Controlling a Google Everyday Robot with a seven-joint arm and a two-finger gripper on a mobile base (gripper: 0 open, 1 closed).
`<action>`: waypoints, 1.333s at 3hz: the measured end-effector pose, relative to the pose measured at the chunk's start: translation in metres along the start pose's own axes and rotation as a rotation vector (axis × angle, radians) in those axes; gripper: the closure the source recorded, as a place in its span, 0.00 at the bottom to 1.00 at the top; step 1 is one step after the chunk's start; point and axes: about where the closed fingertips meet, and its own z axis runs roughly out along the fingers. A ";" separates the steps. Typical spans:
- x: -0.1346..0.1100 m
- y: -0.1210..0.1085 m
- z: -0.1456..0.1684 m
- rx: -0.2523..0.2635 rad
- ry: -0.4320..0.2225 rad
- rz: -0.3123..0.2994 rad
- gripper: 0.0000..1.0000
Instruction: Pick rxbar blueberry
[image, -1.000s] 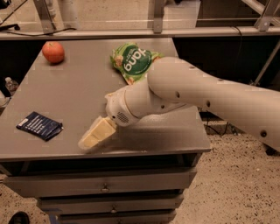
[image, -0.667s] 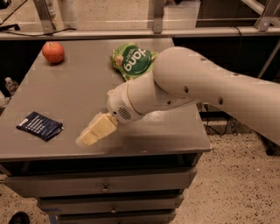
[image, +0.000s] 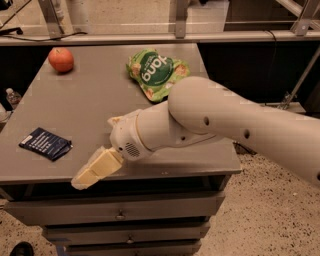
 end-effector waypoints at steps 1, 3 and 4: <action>0.000 0.000 0.000 0.000 0.000 0.000 0.00; -0.011 -0.003 0.030 -0.046 -0.098 -0.018 0.00; -0.029 -0.002 0.048 -0.067 -0.159 -0.008 0.00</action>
Offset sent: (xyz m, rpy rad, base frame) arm 0.0101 0.0257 -0.0175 0.0988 -0.0193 0.0595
